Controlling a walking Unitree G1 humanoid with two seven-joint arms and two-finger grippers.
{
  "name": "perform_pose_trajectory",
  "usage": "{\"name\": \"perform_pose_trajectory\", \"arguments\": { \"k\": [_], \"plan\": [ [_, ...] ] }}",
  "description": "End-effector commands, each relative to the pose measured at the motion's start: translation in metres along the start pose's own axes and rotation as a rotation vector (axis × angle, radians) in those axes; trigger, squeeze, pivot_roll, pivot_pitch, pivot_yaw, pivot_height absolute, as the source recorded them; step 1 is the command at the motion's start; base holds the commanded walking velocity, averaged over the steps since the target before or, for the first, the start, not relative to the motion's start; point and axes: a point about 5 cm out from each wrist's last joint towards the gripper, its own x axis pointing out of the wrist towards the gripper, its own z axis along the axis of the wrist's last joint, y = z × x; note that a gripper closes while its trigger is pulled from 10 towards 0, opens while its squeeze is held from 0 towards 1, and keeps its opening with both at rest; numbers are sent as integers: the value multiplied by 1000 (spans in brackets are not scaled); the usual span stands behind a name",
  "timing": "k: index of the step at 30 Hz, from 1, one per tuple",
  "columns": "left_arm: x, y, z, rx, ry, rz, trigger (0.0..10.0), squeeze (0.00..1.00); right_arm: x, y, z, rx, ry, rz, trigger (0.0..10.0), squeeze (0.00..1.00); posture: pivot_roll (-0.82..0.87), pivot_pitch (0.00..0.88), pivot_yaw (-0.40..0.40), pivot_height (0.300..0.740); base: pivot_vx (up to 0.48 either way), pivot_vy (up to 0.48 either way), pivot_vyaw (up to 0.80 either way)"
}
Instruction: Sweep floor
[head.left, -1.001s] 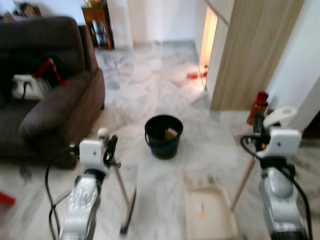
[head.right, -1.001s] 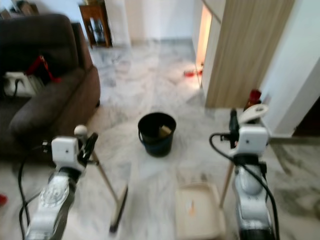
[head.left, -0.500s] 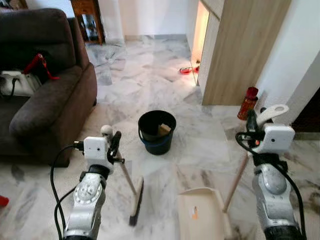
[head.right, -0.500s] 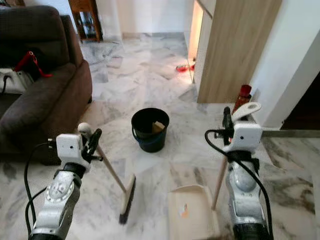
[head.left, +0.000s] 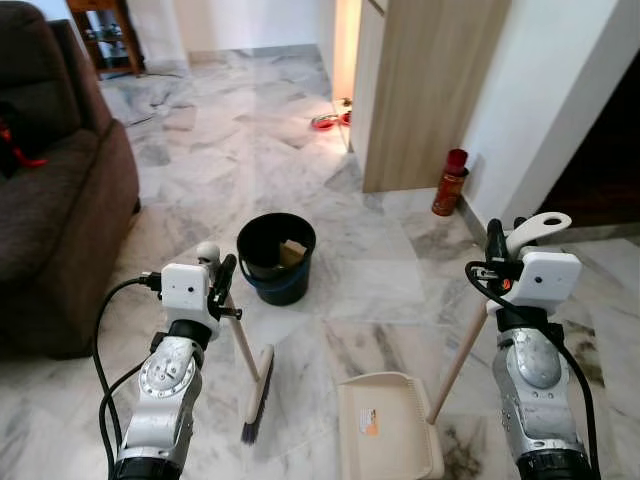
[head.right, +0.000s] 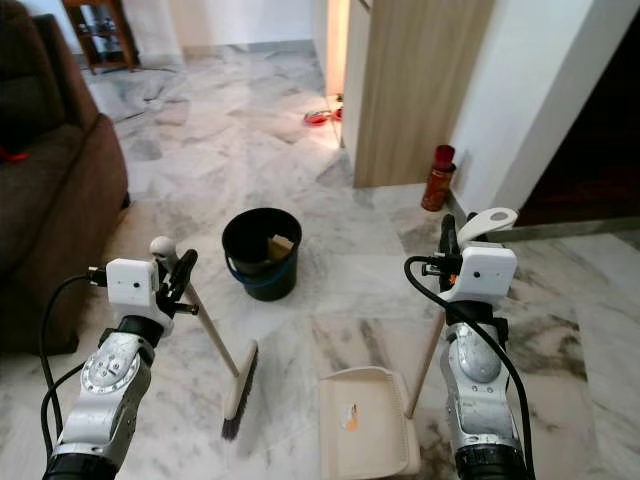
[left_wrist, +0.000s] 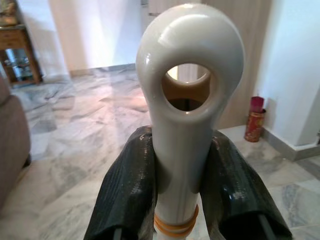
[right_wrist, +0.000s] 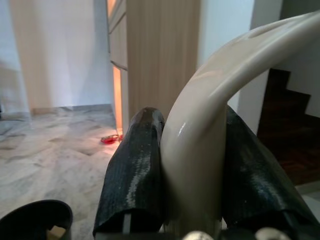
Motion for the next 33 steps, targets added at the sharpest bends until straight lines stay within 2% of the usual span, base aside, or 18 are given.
{"name": "perform_pose_trajectory", "arguments": {
  "k": [1, 17, 33],
  "plan": [
    [5, 3, 7, 24, -34, -11, 10000, 0, 5, 1, 10, 2, -41, -6, 10000, 0, -88, 25, 43, 740, 0, 0, -800],
    [2, 6, 8, 44, -30, -7, 10000, 0, 5, 4, 9, 5, -29, -7, 10000, 0, -85, 50, 41, 740, 0, -40, -800],
    [5, 4, 9, 40, -43, -13, 10000, 0, 6, 2, 9, 2, -30, -11, 10000, 0, -88, 13, 40, 740, 0, -224, -800]
  ]
}}
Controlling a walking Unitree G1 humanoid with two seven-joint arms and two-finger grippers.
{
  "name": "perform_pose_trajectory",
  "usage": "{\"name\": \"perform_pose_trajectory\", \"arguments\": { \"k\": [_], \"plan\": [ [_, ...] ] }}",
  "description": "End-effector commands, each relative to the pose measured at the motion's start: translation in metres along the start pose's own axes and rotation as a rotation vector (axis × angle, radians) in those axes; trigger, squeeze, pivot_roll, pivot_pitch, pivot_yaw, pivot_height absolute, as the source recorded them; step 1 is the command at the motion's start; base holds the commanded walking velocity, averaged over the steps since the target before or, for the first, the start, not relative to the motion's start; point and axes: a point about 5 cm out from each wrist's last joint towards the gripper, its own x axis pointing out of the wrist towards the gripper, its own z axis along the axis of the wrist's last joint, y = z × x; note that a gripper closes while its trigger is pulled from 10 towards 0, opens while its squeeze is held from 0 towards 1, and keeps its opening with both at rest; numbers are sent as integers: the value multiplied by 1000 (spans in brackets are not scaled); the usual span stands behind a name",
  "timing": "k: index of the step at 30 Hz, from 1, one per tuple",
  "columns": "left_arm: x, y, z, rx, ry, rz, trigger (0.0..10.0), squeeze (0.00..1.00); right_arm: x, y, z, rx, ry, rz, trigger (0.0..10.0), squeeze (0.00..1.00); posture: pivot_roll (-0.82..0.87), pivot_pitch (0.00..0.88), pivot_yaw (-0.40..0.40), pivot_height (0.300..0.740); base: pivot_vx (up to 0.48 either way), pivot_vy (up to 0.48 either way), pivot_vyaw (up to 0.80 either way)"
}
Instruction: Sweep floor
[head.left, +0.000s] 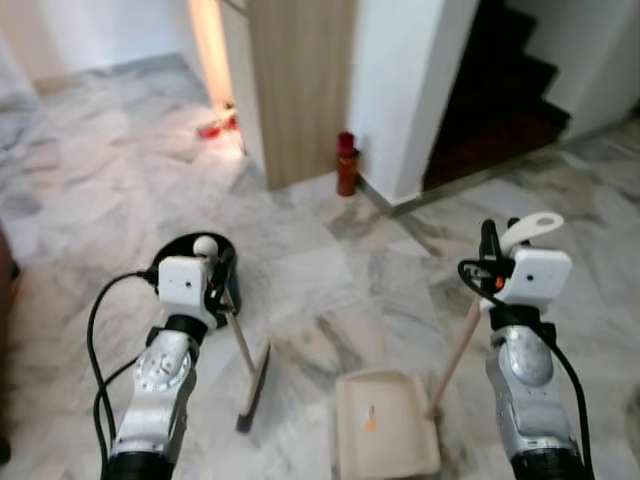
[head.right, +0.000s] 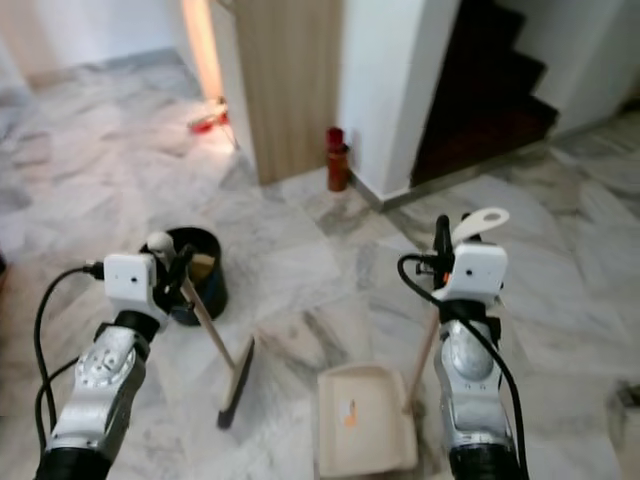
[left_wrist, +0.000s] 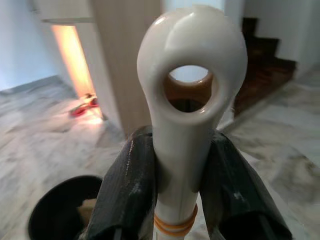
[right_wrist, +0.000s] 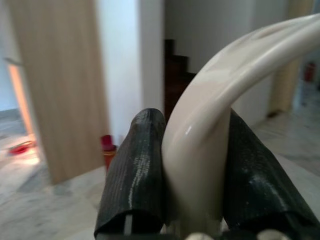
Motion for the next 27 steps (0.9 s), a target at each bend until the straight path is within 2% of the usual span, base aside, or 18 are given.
{"name": "perform_pose_trajectory", "arguments": {
  "k": [1, 6, 12, 27],
  "plan": [
    [5, -6, 10, -4, -55, -18, 10000, 0, 3, -6, 8, -15, -39, -10, 10000, 0, -88, 13, 40, 740, 0, 0, -800],
    [6, -7, 10, -2, -59, -16, 10000, 0, 4, -6, 8, -17, -39, -9, 10000, 0, -86, 16, 36, 740, 0, 0, -800],
    [7, -6, 10, -2, -58, -9, 10000, 0, 5, -8, 9, -19, -37, -15, 10000, 0, -85, 28, 31, 740, 0, -373, -800],
    [8, -6, 10, -13, -62, 1, 10000, 0, 7, -9, 10, -19, -38, -25, 10000, 0, -91, 43, 28, 740, 0, 0, -800]
  ]
}}
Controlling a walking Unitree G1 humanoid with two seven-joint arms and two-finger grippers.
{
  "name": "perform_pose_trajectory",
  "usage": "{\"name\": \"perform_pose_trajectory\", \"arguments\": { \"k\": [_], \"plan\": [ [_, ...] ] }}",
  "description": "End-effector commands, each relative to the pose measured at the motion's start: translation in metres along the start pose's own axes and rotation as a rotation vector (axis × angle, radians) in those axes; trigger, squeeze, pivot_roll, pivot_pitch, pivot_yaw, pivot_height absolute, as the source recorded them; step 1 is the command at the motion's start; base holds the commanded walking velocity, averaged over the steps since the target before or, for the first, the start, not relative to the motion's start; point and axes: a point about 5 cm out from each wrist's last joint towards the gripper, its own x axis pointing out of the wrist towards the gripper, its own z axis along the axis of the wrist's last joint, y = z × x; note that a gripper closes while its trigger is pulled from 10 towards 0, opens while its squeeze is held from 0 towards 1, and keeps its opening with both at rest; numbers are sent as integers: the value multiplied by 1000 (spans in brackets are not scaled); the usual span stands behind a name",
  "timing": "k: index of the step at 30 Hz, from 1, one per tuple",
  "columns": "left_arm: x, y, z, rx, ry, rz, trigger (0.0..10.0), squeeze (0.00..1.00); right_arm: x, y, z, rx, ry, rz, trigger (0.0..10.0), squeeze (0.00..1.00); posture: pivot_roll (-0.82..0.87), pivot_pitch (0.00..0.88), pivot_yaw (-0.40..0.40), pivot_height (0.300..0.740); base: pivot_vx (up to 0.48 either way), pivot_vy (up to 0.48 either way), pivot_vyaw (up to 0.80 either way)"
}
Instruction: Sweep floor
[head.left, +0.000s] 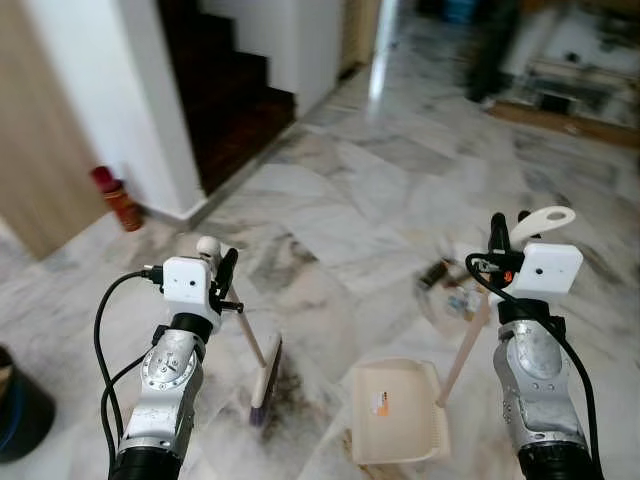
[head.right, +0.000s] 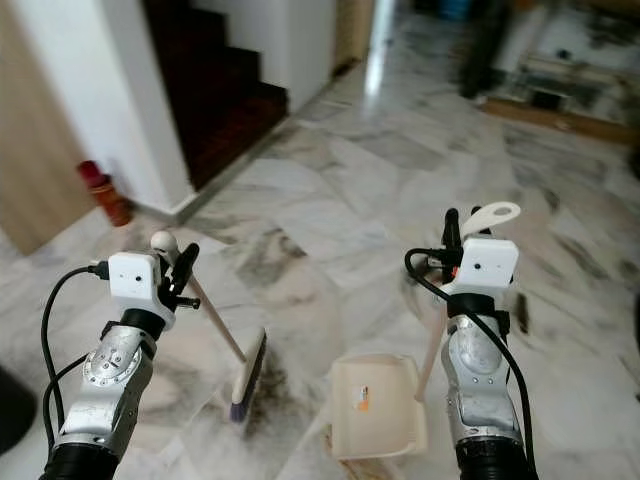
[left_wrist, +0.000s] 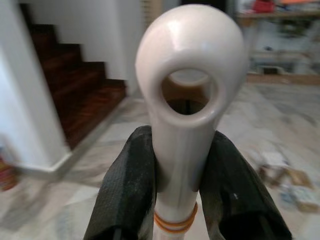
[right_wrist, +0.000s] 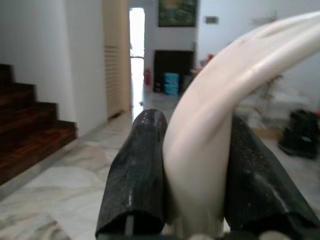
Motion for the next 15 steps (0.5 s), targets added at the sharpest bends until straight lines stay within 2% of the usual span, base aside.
{"name": "perform_pose_trajectory", "arguments": {
  "k": [1, 15],
  "plan": [
    [3, 1, 9, 13, -47, 0, 10000, 0, 4, -3, 7, 2, -31, -10, 10000, 0, -91, 43, 28, 740, 0, 0, -800],
    [2, 1, 9, 5, -51, 1, 10000, 0, 3, -2, 6, 4, -27, -6, 10000, 0, -88, 39, 27, 740, 0, 0, -800]
  ]
}}
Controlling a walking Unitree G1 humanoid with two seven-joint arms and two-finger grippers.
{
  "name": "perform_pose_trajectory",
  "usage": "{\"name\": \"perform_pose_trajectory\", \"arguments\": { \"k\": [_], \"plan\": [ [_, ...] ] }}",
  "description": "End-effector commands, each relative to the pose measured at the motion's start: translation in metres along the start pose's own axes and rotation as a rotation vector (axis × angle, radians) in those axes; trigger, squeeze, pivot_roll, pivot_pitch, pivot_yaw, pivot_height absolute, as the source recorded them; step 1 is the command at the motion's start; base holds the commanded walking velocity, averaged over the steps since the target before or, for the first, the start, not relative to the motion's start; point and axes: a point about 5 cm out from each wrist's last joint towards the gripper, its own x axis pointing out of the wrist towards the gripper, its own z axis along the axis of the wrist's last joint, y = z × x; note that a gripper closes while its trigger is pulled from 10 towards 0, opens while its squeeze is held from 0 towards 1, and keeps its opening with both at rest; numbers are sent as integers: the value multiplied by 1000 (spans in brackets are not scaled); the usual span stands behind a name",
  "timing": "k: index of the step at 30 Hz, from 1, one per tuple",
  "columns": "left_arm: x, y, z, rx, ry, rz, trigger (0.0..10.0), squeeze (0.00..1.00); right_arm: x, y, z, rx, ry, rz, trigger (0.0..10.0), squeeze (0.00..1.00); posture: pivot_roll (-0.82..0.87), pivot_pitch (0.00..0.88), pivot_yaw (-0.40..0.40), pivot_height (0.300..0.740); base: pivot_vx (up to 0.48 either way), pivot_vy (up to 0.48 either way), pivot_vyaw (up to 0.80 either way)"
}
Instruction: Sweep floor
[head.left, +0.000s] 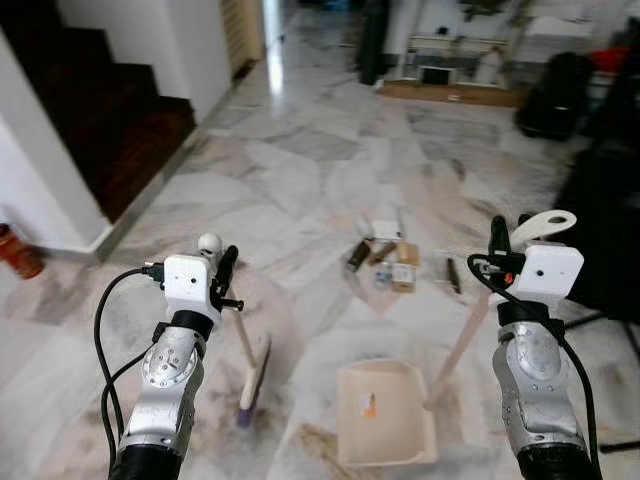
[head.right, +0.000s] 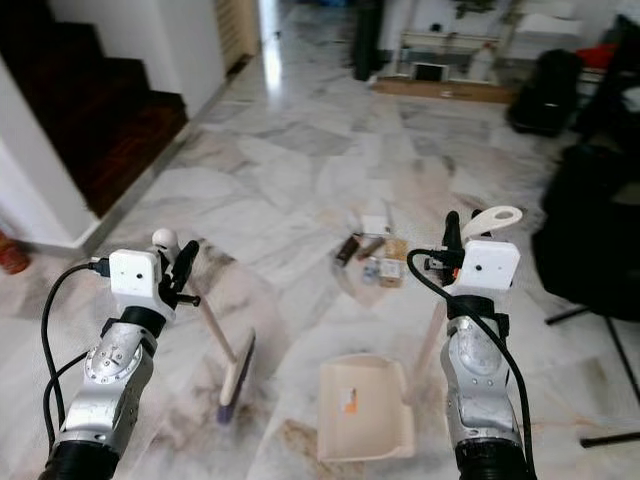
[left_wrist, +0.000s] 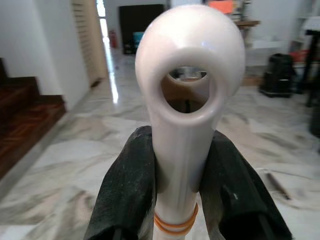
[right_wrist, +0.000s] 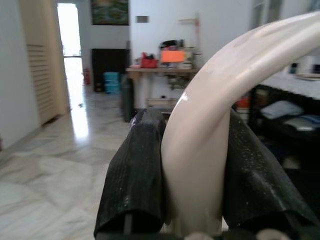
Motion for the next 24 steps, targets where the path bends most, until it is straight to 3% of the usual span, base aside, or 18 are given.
{"name": "perform_pose_trajectory", "arguments": {
  "k": [1, 5, 18, 24],
  "plan": [
    [2, 2, 9, 9, -48, 1, 10000, 0, 4, 0, 8, 0, -35, 1, 10000, 0, -87, 38, 26, 740, 0, 0, -800],
    [2, 2, 9, 14, -50, -4, 10000, 0, 4, 0, 7, -1, -36, 2, 10000, 0, -87, 30, 28, 740, 0, 0, -800],
    [4, 1, 10, 23, -50, -15, 10000, 0, 3, 2, 7, 0, -36, 1, 10000, 0, -86, 14, 36, 740, 0, -269, -800],
    [4, 1, 10, 13, -49, -7, 10000, 0, 3, 2, 8, -10, -49, 2, 10000, 0, -85, 24, 30, 740, 0, 0, -667]
  ]
}}
